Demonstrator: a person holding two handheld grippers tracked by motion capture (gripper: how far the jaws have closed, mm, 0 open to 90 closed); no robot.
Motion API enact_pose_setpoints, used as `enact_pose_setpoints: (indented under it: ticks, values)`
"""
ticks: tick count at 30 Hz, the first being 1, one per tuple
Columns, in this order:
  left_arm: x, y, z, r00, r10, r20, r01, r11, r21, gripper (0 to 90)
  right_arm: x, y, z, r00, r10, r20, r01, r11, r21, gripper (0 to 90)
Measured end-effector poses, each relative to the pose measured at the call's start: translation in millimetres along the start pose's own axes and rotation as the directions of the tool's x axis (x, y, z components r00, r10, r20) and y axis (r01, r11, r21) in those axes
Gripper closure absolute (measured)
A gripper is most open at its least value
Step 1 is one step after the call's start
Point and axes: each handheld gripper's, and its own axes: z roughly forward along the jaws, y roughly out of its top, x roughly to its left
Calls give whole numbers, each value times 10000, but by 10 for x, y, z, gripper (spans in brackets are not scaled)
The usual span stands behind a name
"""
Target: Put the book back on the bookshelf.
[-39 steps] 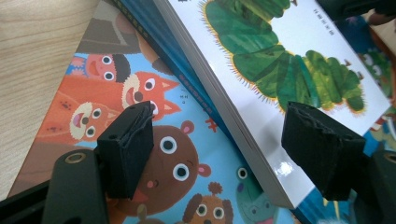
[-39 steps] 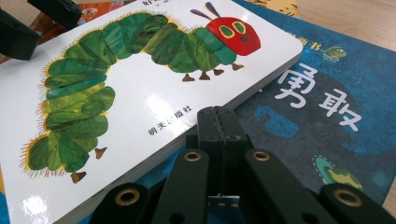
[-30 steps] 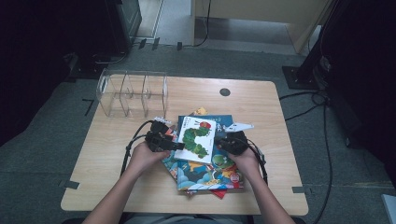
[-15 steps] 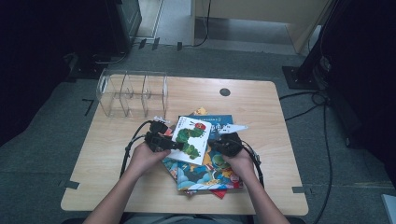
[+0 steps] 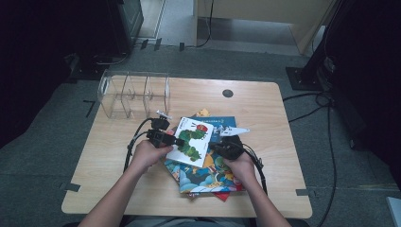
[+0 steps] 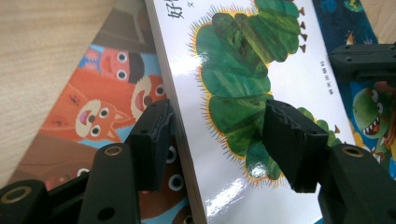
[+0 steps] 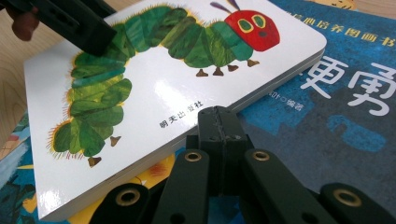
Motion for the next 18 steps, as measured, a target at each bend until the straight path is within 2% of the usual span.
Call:
enact_pose_setpoints:
  ticks: [1, 2, 4, 6, 8, 11, 13, 14, 15, 16, 17, 18]
  values:
    - [-11, 14, -32, 10000, 50, 1, -50, 9999, -123, 439, 0, 0, 0, 10000, 0, 0, 0, 10000, 0, 900]
    - [-13, 32, -89, 9998, -79, 171, 86, 9990, -449, 447, -3, -1, 0, 10000, 66, -40, -66, 10000, -2, 900]
    - [-1, 65, -189, 9977, -206, 639, 255, 9967, -767, 488, -8, -2, -1, 9999, 121, -81, -122, 9999, -13, 900]
    - [-42, 127, -305, 9959, -94, 900, 178, 9955, -927, 529, -5, -4, -3, 9999, 99, -50, -99, 9999, -25, 900]
    - [-120, 180, -372, 9961, 63, 883, 26, 9949, -1013, 547, 0, -5, -1, 10000, 73, -10, -73, 10000, -54, 900]
    - [-255, 278, -445, 9959, 350, 832, -266, 9946, -1002, 598, -1, -14, -5, 9987, 475, -164, -476, 9989, -26, 900]
    - [-335, 370, -476, 9958, 386, 825, -318, 9961, -821, 606, -5, -21, -4, 9972, 696, -291, -698, 9975, -64, 900]
    - [-374, 411, -462, 9951, 514, 848, -470, 9975, -532, 605, 1, -23, -2, 9967, 688, -425, -690, 9976, -25, 900]
    - [-398, 438, -416, 9917, 624, 1126, -626, 9980, -9, 617, 9, -20, 6, 9964, 599, -594, -598, 9982, 26, 900]
    - [-452, 458, -331, 9870, 689, 1454, -800, 9942, 721, 608, 20, -16, 21, 9942, 571, -915, -563, 9984, 110, 900]
    - [-536, 460, -272, 9871, 1078, 1185, -1188, 9888, 907, 594, 51, -12, 40, 9929, 506, -1073, -491, 9987, 165, 900]
    - [-614, 454, -252, 9857, 1522, 729, -1577, 9845, 769, 607, 92, -5, 49, 9957, 187, -905, -173, 9997, 155, 900]
